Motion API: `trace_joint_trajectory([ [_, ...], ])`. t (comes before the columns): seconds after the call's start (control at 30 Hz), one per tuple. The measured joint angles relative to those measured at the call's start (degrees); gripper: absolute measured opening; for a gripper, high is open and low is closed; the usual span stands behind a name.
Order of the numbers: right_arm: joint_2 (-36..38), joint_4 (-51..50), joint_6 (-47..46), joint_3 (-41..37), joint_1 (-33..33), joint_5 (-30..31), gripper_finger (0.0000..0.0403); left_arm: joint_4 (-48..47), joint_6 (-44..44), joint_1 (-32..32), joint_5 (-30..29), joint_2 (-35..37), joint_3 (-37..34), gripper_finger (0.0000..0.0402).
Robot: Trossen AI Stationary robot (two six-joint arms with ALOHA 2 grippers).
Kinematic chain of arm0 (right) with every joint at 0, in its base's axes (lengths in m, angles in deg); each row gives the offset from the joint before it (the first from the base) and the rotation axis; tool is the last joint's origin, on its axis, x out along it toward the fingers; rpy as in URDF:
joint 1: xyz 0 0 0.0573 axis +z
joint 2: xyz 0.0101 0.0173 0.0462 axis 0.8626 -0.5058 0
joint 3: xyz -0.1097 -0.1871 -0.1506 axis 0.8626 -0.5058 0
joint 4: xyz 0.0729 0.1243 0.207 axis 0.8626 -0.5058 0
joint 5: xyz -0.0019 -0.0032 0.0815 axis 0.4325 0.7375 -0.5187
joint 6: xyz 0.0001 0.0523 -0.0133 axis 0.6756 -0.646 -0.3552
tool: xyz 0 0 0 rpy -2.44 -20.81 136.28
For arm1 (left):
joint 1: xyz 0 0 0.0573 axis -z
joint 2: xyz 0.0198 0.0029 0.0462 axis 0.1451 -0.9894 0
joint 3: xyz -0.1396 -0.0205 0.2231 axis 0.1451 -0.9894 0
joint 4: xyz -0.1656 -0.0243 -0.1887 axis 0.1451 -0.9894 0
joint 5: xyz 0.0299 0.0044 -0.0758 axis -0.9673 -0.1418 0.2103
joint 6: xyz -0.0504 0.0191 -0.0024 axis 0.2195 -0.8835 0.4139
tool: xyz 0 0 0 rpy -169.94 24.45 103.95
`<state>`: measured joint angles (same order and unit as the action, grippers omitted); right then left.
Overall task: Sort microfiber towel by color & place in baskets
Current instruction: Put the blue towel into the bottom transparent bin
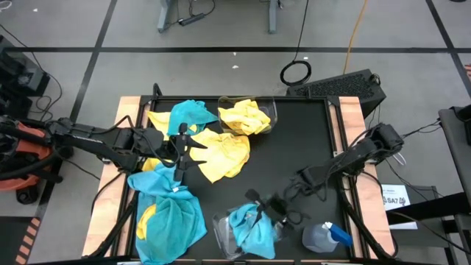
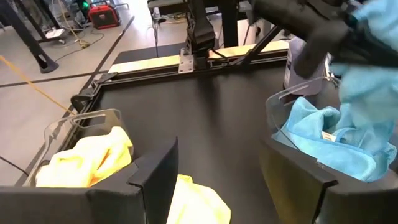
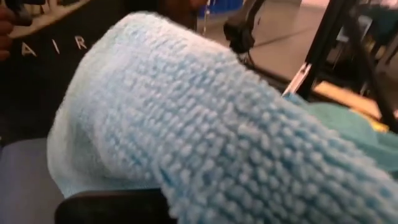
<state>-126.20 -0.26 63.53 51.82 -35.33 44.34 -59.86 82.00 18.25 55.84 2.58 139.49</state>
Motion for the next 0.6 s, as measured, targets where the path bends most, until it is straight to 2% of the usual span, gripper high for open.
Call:
trace_joint_trajectory([
  [0.33,-9.73,-7.94,-1.87,7.02,-1.27,-0.07,0.0006,-0.23,1.38,0.0,-0.43,-0.04,0.0,0.0226],
  [0.6,-17.82,-9.79,-5.05,12.7,-1.61,-0.28,0.0006,-0.42,1.36,-0.02,-0.45,-0.04,0.01,0.0226],
])
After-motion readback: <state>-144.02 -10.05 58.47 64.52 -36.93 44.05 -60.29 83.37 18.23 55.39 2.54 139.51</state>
